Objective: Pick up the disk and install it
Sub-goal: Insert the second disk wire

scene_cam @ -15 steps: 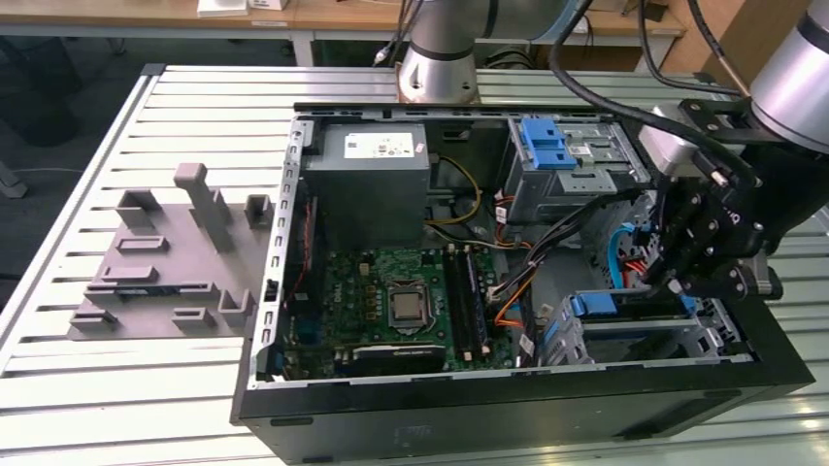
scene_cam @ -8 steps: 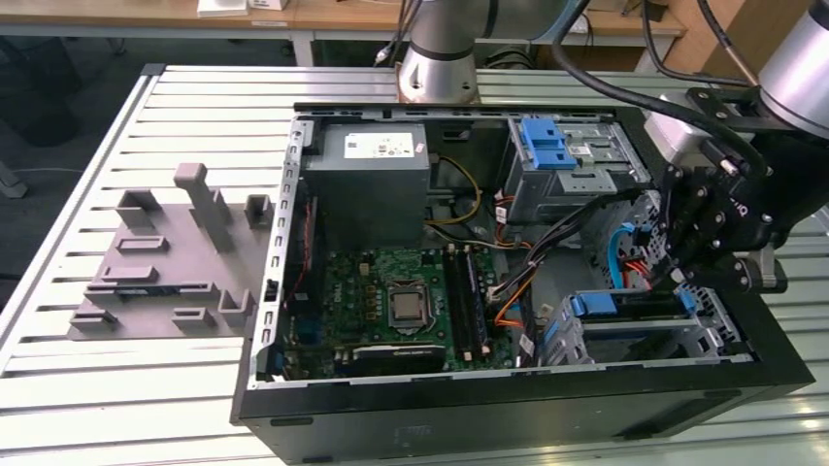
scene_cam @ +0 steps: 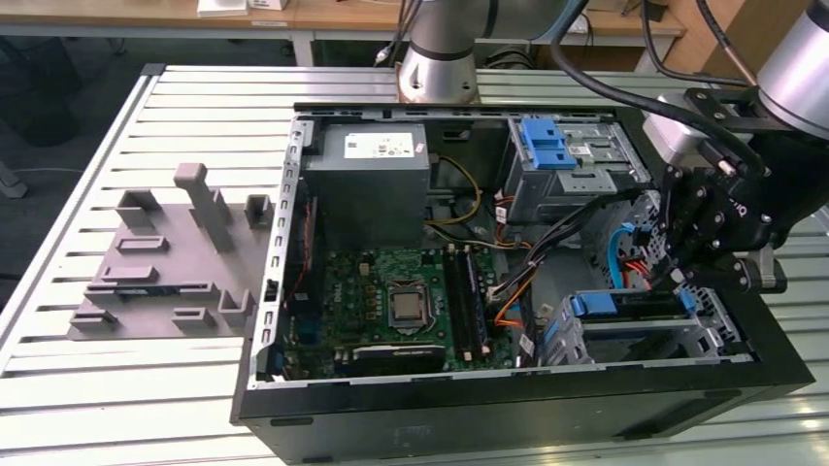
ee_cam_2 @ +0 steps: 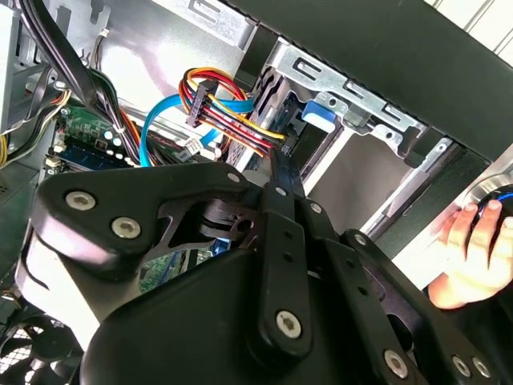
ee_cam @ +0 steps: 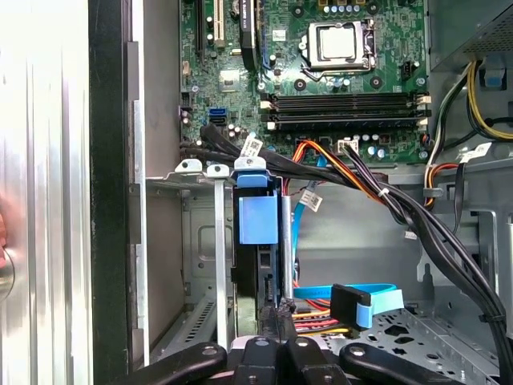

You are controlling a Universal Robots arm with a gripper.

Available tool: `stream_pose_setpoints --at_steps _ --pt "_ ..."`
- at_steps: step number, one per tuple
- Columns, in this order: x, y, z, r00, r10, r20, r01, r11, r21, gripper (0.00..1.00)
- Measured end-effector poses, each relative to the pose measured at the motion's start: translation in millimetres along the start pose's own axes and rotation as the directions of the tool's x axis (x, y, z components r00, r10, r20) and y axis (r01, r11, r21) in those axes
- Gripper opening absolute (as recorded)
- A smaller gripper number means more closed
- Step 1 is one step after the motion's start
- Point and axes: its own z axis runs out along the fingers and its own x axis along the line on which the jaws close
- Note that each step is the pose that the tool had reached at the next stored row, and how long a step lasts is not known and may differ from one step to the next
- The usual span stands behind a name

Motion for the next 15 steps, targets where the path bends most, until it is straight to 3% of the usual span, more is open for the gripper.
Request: stream_pose_setpoints --at_steps 12,15 --pt "0.1 0.5 0.0 1.0000 0.000 0.0003 0.000 1.0000 0.0027 0.11" --pt "0.5 9.9 0.3 1.0000 0.001 0.0009 -0.001 0.9999 0.0137 0.11"
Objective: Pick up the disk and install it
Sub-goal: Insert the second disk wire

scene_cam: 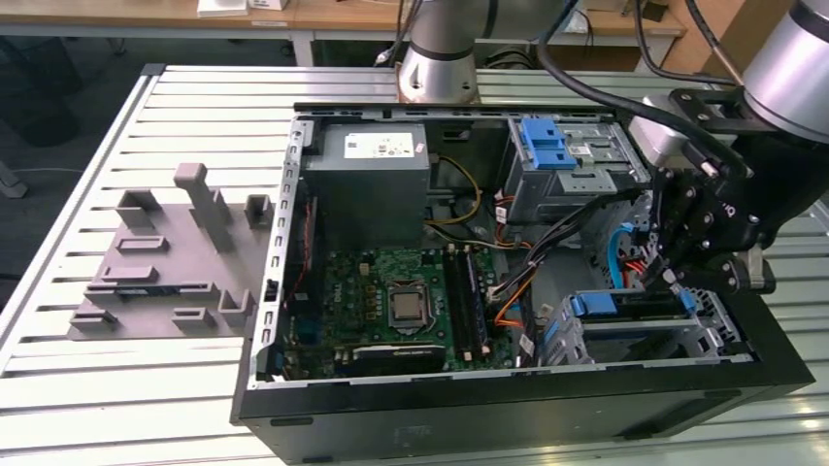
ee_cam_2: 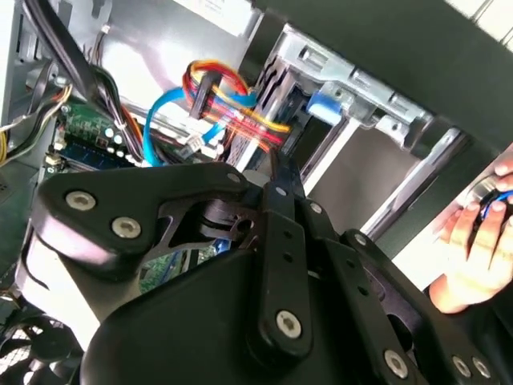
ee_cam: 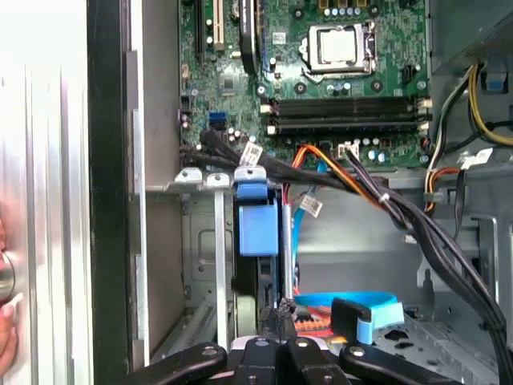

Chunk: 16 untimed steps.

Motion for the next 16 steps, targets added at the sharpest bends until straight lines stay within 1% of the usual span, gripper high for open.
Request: stream_pose_setpoints --at_steps 2,4,6,9,10,11,14,16 --pt "0.2 3.0 0.0 1.0000 0.000 0.0006 0.000 1.0000 0.0044 0.11" --pt "0.3 3.7 -1.6 1.0000 0.000 0.0005 0.000 1.0000 0.0053 0.11" --pt "0.5 4.0 -6.1 1.0000 0.000 0.0007 0.000 1.0000 0.0057 0.11" --pt "0.9 6.0 -15.9 1.0000 0.000 0.0006 0.000 1.0000 0.0059 0.11" --pt "0.9 6.9 -16.5 1.0000 0.000 0.0010 0.000 1.0000 0.0059 0.11" --pt "1.0 8.5 -16.4 1.0000 0.000 0.0020 0.000 1.0000 0.0061 0.11" --pt "1.5 18.3 -16.3 1.0000 0.000 0.0076 0.000 1.0000 0.0097 0.11" --pt "1.7 22.3 -16.5 1.0000 0.000 0.0079 -0.001 0.9999 0.0125 0.11"
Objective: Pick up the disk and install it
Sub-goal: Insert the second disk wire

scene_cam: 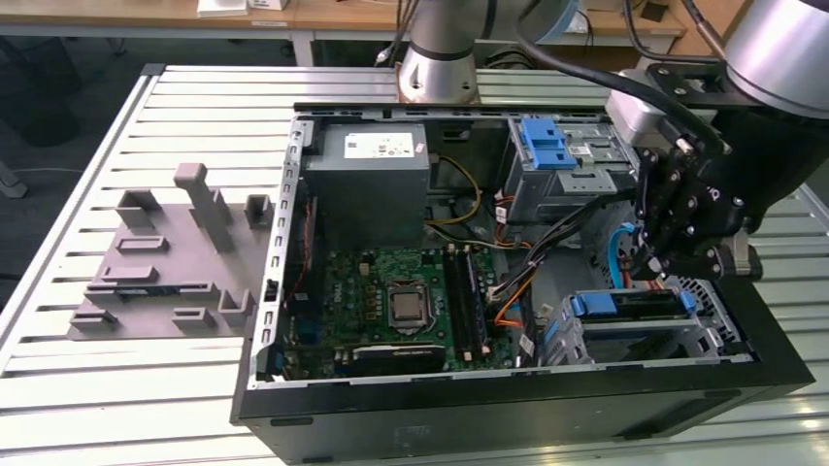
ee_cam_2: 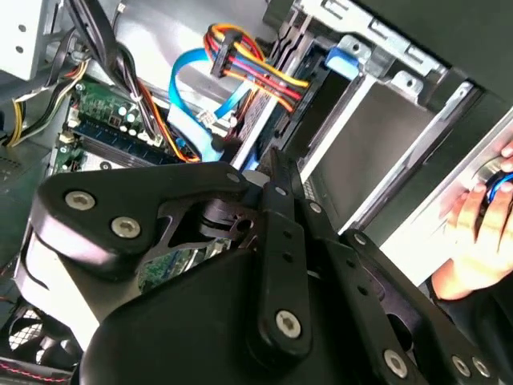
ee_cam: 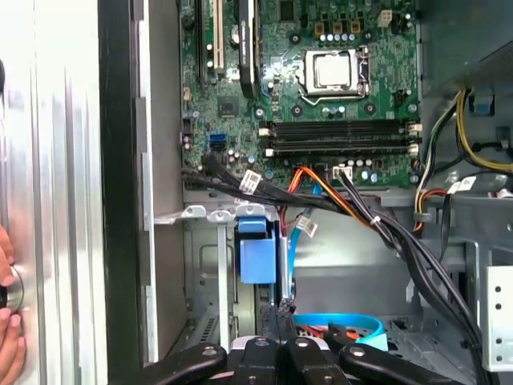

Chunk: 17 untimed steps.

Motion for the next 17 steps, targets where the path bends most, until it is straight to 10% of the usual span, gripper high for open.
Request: stream_pose_setpoints --at_steps 17 --pt "-2.6 2.8 -19.0 1.0000 0.000 0.0001 0.000 1.0000 0.0025 0.11"
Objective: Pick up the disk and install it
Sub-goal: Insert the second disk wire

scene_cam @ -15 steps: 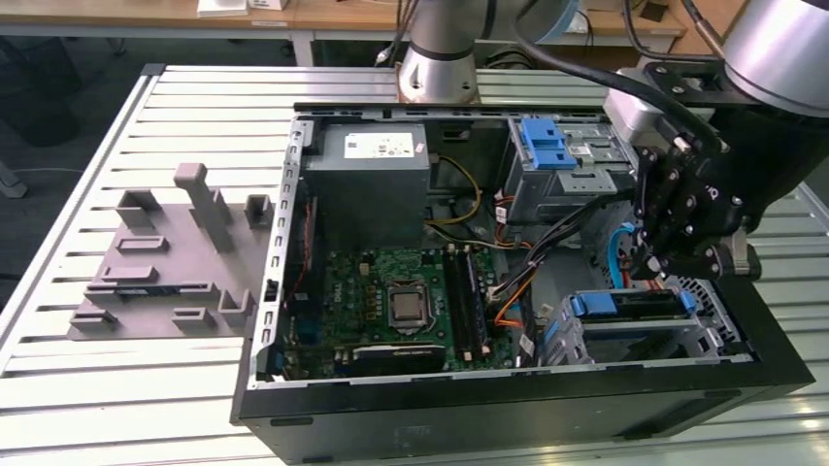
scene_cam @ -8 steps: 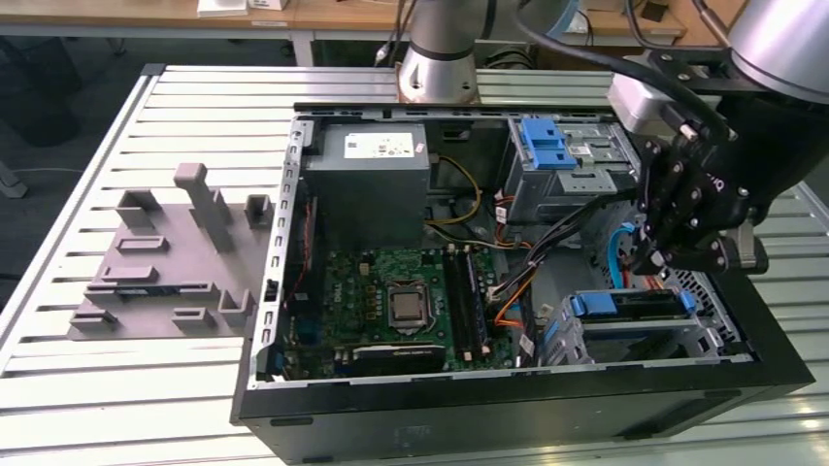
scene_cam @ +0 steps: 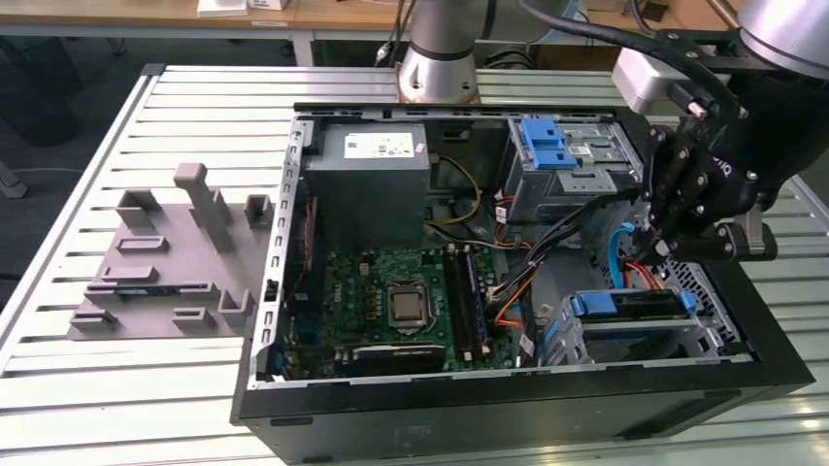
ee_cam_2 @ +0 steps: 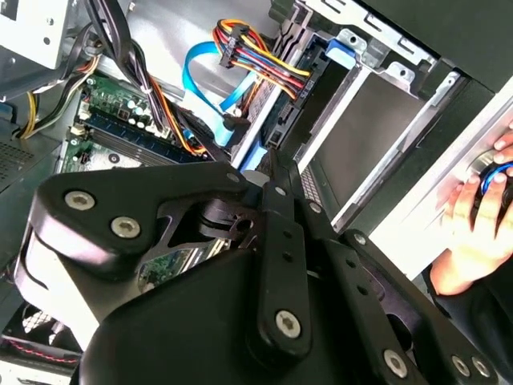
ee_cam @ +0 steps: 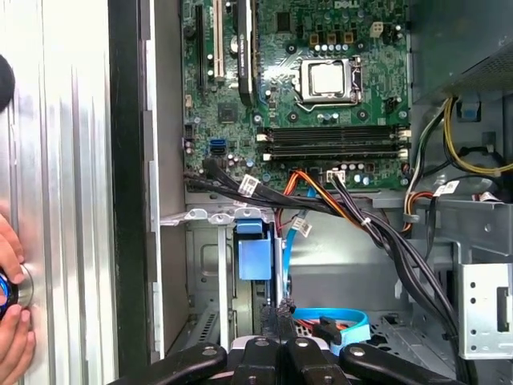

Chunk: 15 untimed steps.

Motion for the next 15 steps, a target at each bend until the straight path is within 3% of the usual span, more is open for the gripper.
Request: stream_pose_setpoints --at_steps 6,15 --pt "-3.4 0.7 -5.1 1.0000 0.000 0.0001 0.000 1.0000 0.0000 0.11" --pt "-11.4 1.1 -6.4 1.0000 0.000 0.0000 0.000 1.0000 0.0000 0.11"
